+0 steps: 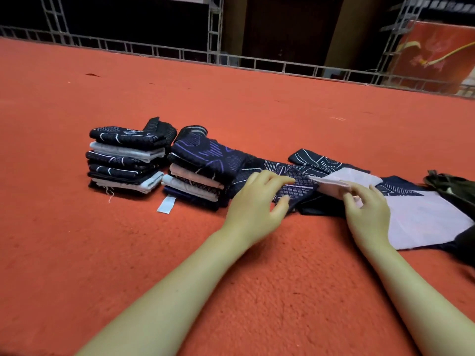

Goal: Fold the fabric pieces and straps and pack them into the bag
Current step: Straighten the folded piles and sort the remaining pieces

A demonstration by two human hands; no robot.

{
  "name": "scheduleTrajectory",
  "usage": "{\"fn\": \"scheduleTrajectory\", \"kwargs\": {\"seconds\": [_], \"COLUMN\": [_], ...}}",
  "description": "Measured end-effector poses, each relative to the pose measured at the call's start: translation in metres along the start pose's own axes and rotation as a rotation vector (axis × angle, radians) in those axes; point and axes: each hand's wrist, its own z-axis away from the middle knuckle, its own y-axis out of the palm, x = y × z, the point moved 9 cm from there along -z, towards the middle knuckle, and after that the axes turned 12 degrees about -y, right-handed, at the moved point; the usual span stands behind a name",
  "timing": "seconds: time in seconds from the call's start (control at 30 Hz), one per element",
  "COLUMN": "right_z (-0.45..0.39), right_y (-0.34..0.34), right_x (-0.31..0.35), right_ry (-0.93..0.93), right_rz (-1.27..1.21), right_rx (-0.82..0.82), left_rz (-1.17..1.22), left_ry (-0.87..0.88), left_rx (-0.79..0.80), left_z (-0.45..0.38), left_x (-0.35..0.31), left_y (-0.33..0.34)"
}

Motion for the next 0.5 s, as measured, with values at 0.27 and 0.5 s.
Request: {"fn": "scheduleTrajectory", "kwargs": {"seconds": [0.27, 0.5], "right_z": [0.008, 0.015], "right_y": [-0.024, -0.007], "right_x": [0.072, 0.093], "right_ry": [-0.092, -0.165], "right_rz": [-0.527, -0.594], "right_rx": [-0.139, 0.018], "left_rz": [0.256, 0.458], "left_ry": [-0.133, -0.142], "left_rx": [0.026, 0.052], "left_z": [0.004, 0.005], "left_x": [-0.004, -0.006], "left_y": [0.013, 0.013]}}
